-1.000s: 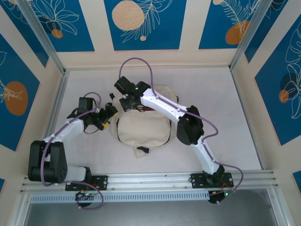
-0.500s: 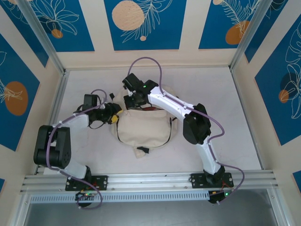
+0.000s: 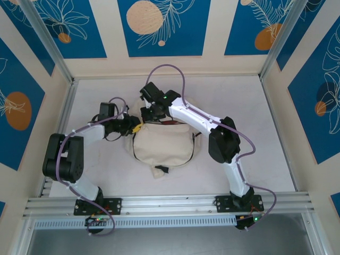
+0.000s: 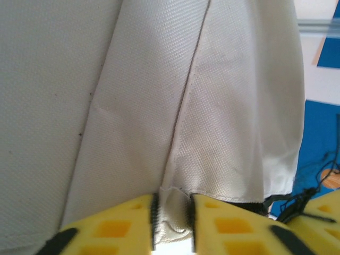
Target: Pack books, pencil case, and school supplies into a backpack
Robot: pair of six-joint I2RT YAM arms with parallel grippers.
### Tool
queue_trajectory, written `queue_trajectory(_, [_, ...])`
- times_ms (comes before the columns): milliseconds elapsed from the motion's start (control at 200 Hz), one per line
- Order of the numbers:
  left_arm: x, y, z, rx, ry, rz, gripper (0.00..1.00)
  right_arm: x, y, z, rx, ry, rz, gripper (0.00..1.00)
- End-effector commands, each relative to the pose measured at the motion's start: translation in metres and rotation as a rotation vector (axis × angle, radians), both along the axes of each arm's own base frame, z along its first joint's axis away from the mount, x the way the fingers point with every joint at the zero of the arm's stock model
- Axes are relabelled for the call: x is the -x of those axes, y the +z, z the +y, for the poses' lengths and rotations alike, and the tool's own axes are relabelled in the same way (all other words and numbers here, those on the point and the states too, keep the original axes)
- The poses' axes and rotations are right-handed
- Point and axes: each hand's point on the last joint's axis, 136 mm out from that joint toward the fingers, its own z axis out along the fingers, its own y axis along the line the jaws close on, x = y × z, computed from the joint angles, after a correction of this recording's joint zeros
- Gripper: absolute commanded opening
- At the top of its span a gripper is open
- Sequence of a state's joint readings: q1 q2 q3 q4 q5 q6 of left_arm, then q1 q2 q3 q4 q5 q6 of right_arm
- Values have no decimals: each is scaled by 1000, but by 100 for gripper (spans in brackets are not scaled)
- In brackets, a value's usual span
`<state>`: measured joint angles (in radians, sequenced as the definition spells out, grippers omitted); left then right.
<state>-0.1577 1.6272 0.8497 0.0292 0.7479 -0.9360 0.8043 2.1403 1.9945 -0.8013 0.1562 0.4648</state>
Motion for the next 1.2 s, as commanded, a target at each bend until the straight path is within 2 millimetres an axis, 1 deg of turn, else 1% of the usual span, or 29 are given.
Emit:
queue_trajectory(0, [-5, 16, -16, 48, -57, -61, 15, 4, 23, -3, -49, -11, -9, 0])
queue_trajectory(135, [-7, 19, -16, 46, -54, -77, 0, 4, 19, -8, -26, -29, -13, 0])
queue_trajectory(325, [-7, 21, -15, 30, -56, -99, 0, 0, 11, -18, 29, -54, -33, 1])
queue_trajectory(415, [-5, 22, -15, 29, -60, -103, 0, 1, 6, -16, 43, -35, -29, 20])
queue_trajectory(470, [-5, 24, -15, 30, -64, -108, 0, 1, 5, -12, 46, -19, -35, 29])
queue_trajectory(545, [-4, 25, -16, 28, -68, -113, 0, 1, 2, -7, 58, 5, -44, 36])
queue_trajectory(610, [-4, 25, -17, 30, -72, -113, 0, -2, -1, -5, 65, 14, -50, 39])
queue_trajectory(705, [-4, 26, -18, 30, -74, -115, 0, -8, -8, -5, 100, 4, -54, 40])
queue_trajectory(845, [-2, 26, -19, 25, -79, -114, 0, -20, -18, -16, 172, -75, -55, 42])
queue_trajectory(955, [-1, 24, -19, 21, -80, -112, 0, -22, -24, -17, 182, -106, -38, 45])
queue_trajectory(1040, [-1, 23, -19, 21, -80, -108, 0, -21, -28, -13, 176, -96, -27, 45])
queue_trajectory(1095, [-1, 24, -19, 22, -81, -110, 0, -21, -32, -11, 172, -92, -15, 44])
queue_trajectory(1195, [0, 23, -19, 19, -80, -107, 0, -21, -33, -9, 176, -90, -12, 35])
